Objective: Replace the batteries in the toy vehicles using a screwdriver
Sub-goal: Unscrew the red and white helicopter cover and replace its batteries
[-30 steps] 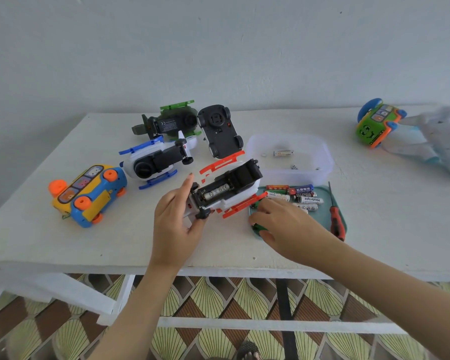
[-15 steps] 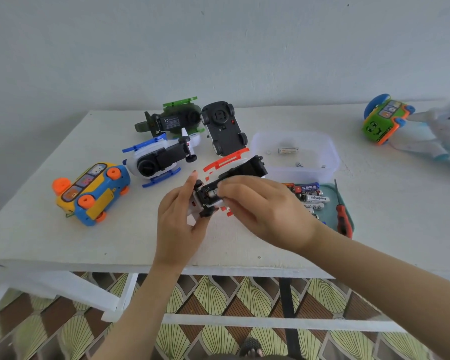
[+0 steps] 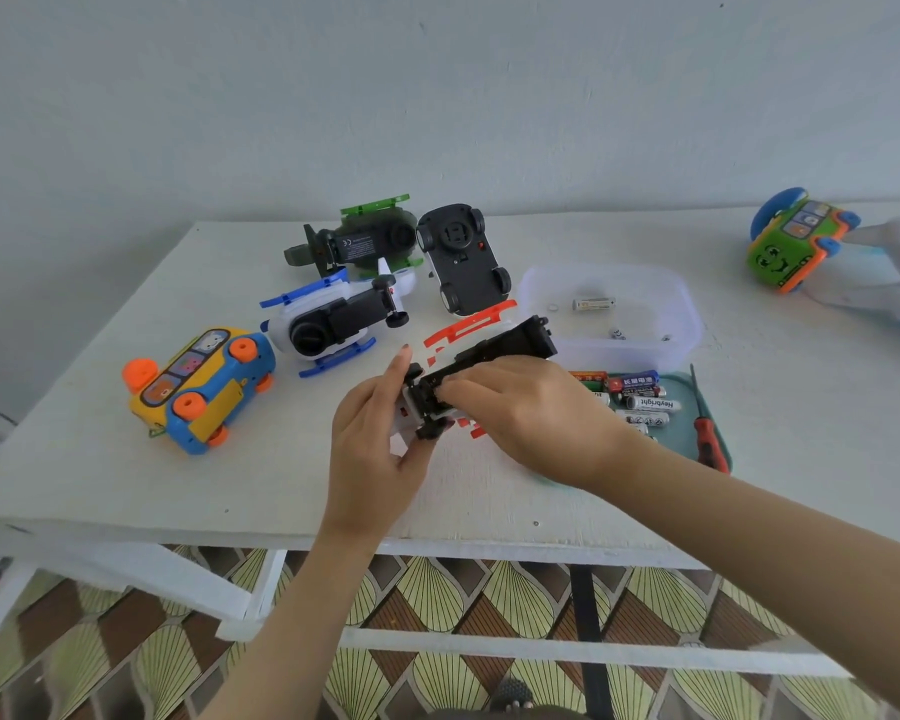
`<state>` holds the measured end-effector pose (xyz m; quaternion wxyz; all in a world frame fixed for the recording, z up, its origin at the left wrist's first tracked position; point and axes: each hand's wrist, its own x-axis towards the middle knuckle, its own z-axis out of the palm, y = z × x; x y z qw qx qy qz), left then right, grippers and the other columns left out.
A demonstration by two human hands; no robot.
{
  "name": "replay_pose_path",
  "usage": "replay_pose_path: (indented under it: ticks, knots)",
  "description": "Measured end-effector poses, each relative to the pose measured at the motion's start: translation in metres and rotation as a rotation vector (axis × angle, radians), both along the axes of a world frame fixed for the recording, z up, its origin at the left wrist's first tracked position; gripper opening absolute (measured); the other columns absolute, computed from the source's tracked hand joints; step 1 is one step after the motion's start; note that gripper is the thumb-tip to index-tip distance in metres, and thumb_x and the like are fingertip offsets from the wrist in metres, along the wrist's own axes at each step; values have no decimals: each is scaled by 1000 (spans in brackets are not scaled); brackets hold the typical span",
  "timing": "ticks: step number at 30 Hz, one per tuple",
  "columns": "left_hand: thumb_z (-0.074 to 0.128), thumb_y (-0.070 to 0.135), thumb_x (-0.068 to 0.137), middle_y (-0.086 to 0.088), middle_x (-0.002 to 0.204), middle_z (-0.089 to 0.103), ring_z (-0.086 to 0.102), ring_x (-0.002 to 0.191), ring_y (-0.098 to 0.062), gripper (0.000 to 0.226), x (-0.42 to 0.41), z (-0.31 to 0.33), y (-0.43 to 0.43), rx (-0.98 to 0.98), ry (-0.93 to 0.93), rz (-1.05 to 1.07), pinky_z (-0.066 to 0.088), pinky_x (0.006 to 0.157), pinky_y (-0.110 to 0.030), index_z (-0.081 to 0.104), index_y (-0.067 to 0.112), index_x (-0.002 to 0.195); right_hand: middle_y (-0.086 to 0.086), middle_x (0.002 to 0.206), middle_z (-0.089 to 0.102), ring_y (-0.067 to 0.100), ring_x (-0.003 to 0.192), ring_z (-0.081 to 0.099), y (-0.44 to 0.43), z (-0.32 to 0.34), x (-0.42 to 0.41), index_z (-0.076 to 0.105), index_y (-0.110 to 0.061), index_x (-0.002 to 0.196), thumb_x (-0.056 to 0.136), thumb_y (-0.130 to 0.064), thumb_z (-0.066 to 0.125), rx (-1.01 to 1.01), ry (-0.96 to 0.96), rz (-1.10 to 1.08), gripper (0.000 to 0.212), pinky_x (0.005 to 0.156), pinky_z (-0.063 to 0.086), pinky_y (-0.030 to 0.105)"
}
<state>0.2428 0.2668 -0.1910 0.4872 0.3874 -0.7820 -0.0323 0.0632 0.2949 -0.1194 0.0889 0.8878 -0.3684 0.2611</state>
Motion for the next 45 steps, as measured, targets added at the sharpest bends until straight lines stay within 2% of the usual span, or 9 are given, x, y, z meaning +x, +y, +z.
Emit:
replay_pose_path:
  ticks: [11,15,19,22,27,33,37,41,45]
  knots:
    - [60,34,86,-14,112,63,52,109,-19,65,0,2,0,18,7,13,32,104,-14,35,9,141,14,116,66,28,107,63,28,-2,3,64,-1,118,81,7,57,94,-61,-90,38,95,49,35]
    - [60,36,86,-14,117,62,50,112,-18,68,-1,2,1,36,8,17,36,100,-22,33,10,143,4,99,67,21,87,63,41,5,-22,70,-9,100,84,-9,42,232,-63,-170,32,76,55,34]
    - [60,35,87,-14,117,62,50,111,-18,69,0,0,2,51,-14,13,37,99,-25,34,8,144,5,92,63,20,74,57,44,4,-47,71,-10,88,78,-4,66,296,45,-330,13,60,48,31]
    - [60,35,87,-14,118,61,50,112,-18,69,-1,0,3,58,-3,8,37,99,-24,34,7,144,6,86,58,20,71,52,50,1,-51,67,-9,81,79,-8,66,260,18,-390,3,56,37,26]
    - [59,35,87,-16,119,60,50,113,-20,69,-1,0,4,87,5,7,37,99,-22,30,12,145,-1,72,57,19,65,55,51,-15,-53,68,-13,78,80,-22,66,323,118,-432,10,61,52,36]
    - [58,35,87,-17,120,59,49,115,-19,69,1,0,5,102,1,1,35,100,-18,28,15,146,-1,101,61,19,95,55,49,-11,-40,64,-14,106,94,-33,50,417,177,-518,26,88,43,31]
    - [63,32,85,-18,119,59,49,115,-19,72,1,0,5,102,-3,0,35,100,-18,28,14,145,-1,92,64,20,86,59,46,-12,-36,65,-13,97,90,-27,52,390,180,-492,21,80,48,32]
    - [66,29,88,-19,118,60,48,114,-19,70,0,1,5,81,-8,7,34,100,-19,28,13,145,-2,65,60,19,57,56,52,-14,-35,61,-11,82,83,-31,42,324,35,-431,27,53,51,36]
    - [64,33,85,-16,117,62,48,112,-18,71,0,2,4,82,0,7,28,103,-9,30,12,144,-7,84,63,3,71,56,59,-3,-25,67,-15,98,92,-34,46,384,-236,-300,29,63,49,19]
